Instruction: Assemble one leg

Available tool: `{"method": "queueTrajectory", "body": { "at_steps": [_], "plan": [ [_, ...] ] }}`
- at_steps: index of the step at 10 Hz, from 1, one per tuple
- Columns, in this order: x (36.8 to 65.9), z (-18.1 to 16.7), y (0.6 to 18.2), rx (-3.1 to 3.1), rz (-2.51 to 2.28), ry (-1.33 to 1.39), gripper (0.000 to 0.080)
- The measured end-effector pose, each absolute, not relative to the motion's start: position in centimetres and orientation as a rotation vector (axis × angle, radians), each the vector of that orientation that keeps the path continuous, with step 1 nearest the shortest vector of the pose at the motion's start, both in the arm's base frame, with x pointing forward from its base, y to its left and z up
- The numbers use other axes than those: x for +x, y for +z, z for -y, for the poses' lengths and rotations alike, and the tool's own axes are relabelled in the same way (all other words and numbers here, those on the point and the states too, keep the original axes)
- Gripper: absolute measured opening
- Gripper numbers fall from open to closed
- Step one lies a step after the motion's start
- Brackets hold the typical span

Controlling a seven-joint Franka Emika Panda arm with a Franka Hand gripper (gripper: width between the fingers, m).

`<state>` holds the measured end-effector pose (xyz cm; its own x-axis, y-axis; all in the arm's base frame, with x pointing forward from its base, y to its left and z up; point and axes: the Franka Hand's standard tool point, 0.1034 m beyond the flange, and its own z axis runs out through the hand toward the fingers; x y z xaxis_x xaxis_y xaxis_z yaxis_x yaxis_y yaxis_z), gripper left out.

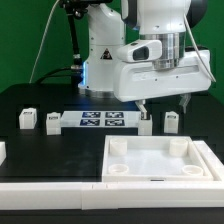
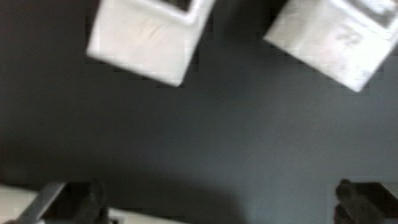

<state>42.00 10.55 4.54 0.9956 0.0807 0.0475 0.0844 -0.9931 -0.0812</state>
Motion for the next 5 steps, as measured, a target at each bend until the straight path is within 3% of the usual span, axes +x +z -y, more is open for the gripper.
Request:
{"method": "queueTrajectory", "body": {
  "at_steps": [2,5],
  "plan": [
    [41.91,-10.74,4.53,-3.031,-0.231,-0.048,0.0649],
    [41.89,-10.75,4.52,-3.022,-0.302,-0.044,0.0649]
  ]
}}
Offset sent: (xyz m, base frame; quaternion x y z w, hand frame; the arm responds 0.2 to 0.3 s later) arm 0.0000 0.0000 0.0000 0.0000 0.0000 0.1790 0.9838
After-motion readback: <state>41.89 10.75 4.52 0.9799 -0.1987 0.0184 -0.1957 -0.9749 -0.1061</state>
